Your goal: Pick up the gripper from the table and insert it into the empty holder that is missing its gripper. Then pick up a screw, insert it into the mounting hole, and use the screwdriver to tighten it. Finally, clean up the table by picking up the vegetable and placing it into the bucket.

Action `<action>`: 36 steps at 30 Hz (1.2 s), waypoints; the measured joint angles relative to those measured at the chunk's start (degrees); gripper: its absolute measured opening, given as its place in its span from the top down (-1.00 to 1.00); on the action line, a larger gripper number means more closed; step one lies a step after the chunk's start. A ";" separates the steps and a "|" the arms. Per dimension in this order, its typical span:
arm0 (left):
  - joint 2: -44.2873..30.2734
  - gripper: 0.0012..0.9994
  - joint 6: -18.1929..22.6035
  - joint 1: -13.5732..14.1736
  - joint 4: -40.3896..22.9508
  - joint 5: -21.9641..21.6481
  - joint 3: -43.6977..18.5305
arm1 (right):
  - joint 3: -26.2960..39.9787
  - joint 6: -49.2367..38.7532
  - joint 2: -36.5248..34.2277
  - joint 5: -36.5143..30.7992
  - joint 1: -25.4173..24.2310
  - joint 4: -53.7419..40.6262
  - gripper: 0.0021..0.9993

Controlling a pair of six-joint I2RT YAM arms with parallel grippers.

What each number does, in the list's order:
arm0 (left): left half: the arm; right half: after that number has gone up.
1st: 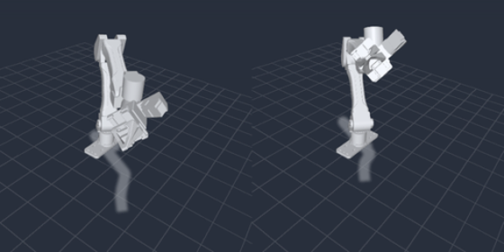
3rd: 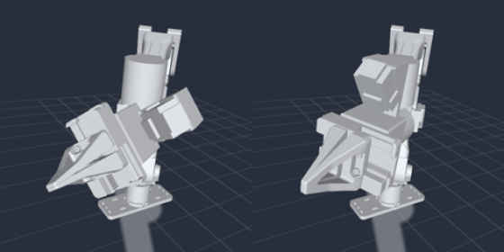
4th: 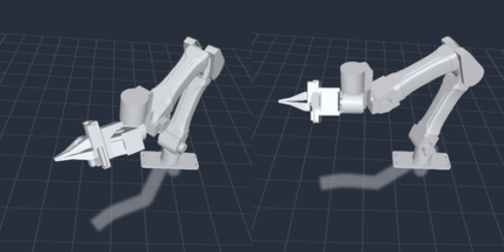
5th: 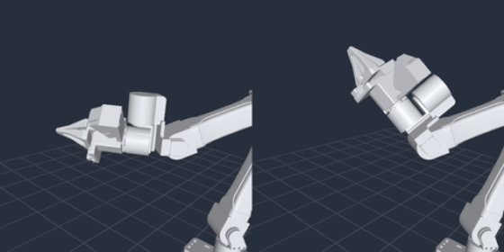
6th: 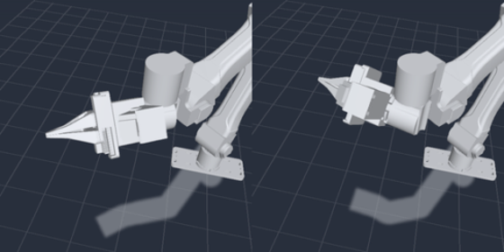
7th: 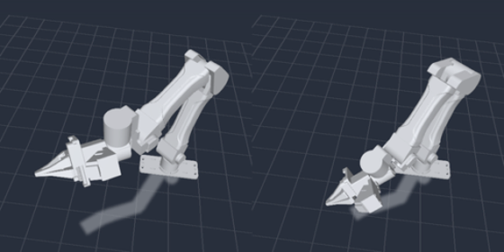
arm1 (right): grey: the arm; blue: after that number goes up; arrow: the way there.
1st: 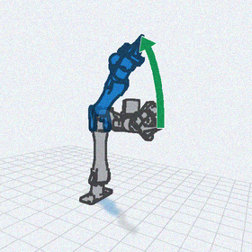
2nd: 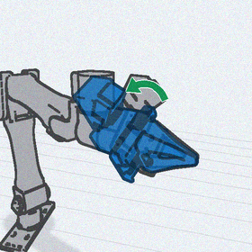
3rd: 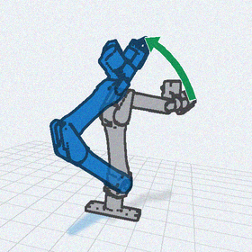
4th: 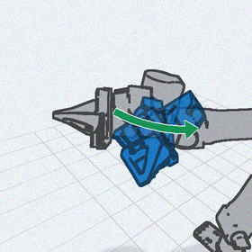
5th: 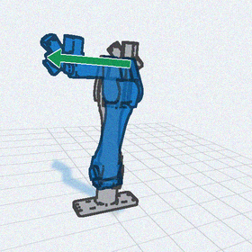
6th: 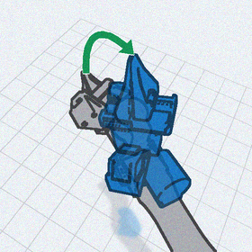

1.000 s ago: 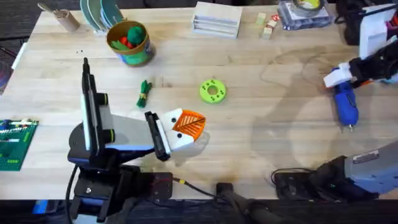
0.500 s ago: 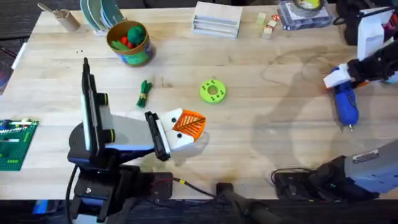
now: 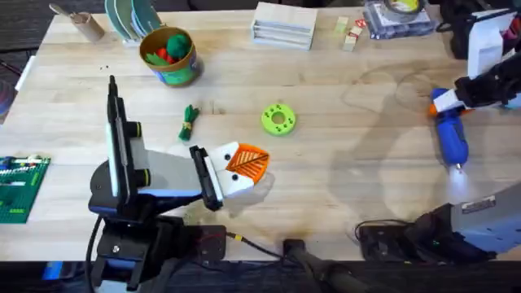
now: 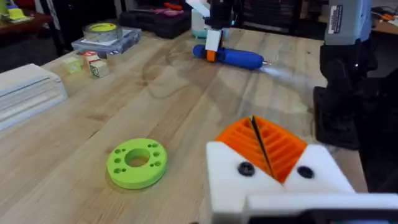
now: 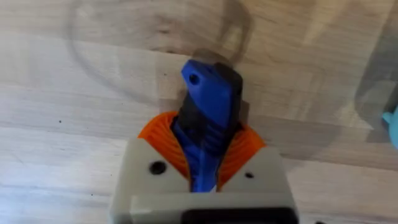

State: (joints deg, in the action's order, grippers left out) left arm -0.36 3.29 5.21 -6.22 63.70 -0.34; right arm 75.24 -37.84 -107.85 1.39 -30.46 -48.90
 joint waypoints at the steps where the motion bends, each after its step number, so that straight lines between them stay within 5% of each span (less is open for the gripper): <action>1: 0.00 1.00 0.00 0.00 0.00 0.00 0.00 | 0.00 -0.05 0.00 0.00 0.00 -0.02 0.70; 4: 0.00 1.00 0.00 0.00 0.00 0.00 0.00 | 0.00 -0.08 -0.01 0.00 0.00 -0.01 0.95; 21: 0.00 1.00 0.00 0.00 0.00 -0.02 0.00 | 1.01 0.86 0.10 -0.28 1.34 -6.22 0.94; 36: 0.00 1.00 0.18 0.00 0.00 -0.02 0.00 | 21.14 5.64 11.14 5.02 10.83 -10.15 0.94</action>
State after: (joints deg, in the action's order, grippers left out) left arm -0.36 3.47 5.21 -6.22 63.68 -0.34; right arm 96.39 -32.20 -96.71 6.41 -19.62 -59.05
